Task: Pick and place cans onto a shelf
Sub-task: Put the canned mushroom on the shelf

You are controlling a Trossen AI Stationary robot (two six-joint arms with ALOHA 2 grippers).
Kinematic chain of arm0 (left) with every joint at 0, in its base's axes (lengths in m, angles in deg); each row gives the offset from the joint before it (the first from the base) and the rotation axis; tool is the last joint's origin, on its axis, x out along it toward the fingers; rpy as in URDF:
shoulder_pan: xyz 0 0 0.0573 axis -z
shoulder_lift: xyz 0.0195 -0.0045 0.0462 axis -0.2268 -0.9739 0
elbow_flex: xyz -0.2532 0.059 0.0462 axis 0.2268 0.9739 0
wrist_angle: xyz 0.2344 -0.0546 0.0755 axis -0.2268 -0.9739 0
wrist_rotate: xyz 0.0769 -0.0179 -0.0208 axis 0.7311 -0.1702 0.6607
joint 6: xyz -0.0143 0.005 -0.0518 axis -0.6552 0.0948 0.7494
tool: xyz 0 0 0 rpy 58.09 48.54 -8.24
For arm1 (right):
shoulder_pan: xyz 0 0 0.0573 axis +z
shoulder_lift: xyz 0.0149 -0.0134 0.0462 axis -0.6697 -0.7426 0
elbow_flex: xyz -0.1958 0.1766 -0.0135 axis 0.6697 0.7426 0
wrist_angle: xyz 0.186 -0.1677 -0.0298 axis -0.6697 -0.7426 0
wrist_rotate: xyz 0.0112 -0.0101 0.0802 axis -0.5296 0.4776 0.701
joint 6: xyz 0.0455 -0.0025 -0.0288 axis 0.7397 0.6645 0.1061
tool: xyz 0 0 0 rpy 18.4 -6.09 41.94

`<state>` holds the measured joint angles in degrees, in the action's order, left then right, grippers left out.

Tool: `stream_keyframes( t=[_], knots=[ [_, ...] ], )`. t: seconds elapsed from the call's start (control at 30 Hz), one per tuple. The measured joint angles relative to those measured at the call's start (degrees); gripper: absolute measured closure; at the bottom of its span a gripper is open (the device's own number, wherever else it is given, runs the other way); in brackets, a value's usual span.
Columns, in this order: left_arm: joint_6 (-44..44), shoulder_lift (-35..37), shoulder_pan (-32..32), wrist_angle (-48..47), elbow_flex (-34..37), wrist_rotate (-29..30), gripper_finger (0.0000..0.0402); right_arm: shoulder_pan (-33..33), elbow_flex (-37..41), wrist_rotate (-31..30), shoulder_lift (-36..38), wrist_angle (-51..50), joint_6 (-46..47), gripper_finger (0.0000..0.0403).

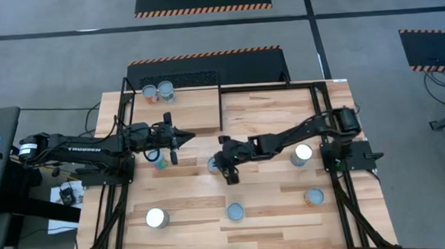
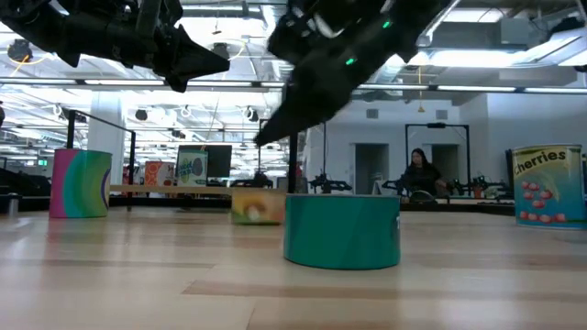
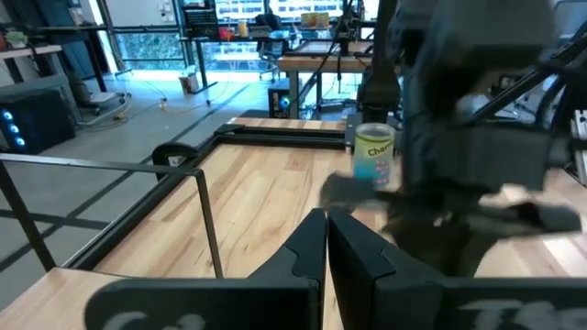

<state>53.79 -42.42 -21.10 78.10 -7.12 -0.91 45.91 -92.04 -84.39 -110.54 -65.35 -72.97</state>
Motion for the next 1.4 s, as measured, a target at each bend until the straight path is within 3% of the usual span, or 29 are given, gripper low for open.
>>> stream_keyframes(
  t=[0.13, 0.47, 0.73, 0.93, 1.13, 1.4],
  knots=[
    [0.0, 0.0, 0.0, -1.2, 0.0, 0.0, 0.0398, 2.0, 5.3, -2.7, 6.0, -0.3, -1.4, 0.0394],
    [0.0, 0.0, 1.6, -1.8, 0.0, -2.5, 0.0398, 2.7, 32.5, -4.4, 20.2, 33.6, 1.7, 0.0397],
    [-4.0, -2.9, 9.1, -6.0, -2.6, -5.0, 0.04, 2.6, 49.3, -3.1, 31.6, 52.9, 2.3, 0.0398],
    [-4.7, -10.1, 15.4, -12.7, -9.8, 1.2, 0.0401, 1.6, 53.1, -1.9, 42.3, 51.3, 2.8, 0.0394],
    [-1.9, -18.1, 17.7, -18.8, -16.3, 1.5, 0.0401, 1.3, 56.1, 4.9, 51.7, 45.3, 6.2, 0.0399],
    [0.9, -28.8, 17.8, -33.1, -27.2, 2.0, 0.0386, 3.0, 61.4, 2.7, 59.1, 49.4, 5.1, 0.0399]
  ],
)
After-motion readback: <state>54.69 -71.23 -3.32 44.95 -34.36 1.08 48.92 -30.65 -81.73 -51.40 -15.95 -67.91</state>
